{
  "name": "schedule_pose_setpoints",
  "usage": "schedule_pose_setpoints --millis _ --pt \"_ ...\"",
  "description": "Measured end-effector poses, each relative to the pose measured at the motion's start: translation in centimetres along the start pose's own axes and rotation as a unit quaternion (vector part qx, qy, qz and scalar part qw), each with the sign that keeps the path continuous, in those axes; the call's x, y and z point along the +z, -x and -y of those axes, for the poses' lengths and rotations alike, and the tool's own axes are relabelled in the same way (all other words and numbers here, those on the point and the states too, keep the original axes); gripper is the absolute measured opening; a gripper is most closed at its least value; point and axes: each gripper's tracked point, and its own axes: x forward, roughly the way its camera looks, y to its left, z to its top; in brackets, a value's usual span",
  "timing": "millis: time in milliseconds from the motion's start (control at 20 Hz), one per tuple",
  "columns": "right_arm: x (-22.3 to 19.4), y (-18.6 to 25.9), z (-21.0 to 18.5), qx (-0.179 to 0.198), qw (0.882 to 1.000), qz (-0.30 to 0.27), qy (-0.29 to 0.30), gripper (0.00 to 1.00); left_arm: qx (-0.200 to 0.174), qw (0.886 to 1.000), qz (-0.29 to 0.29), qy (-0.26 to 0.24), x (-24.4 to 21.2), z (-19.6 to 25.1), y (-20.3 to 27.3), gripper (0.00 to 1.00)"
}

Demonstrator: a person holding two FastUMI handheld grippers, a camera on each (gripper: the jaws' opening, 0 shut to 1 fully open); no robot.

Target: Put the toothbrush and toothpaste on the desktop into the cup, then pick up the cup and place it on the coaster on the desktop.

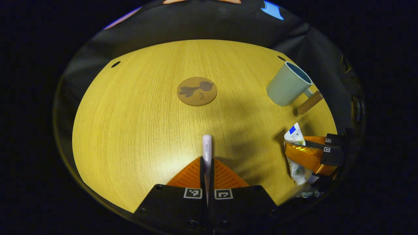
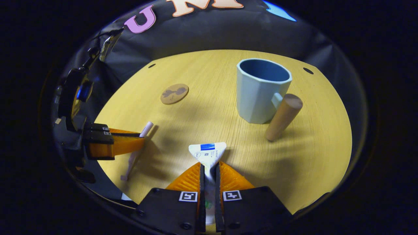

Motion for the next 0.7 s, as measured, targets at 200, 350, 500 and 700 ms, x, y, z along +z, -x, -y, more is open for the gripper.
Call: schedule_pose_setpoints --millis 200,350,500,700 --pt "2.3 1.3 0.4 0.012 0.998 0.059 -0.024 0.13 -0.005 0.999 0.032 0.013 0.2 -2.4 0.2 0.00" --pt "2.3 1.7 0.3 0.028 0.998 0.056 -0.026 0.05 -0.002 1.000 0.027 0.011 -0.8 -2.1 -0.1 0.00" --pt "3.5 2.6 0.3 0.045 0.996 0.071 -0.035 0.05 -0.014 0.999 0.041 0.010 -0.9 -2.1 -0.2 0.00" --pt "8.5 4.5 1.0 0.059 0.989 0.123 -0.064 0.05 -0.018 0.998 0.059 0.004 -3.8 -3.4 -0.1 0.00"
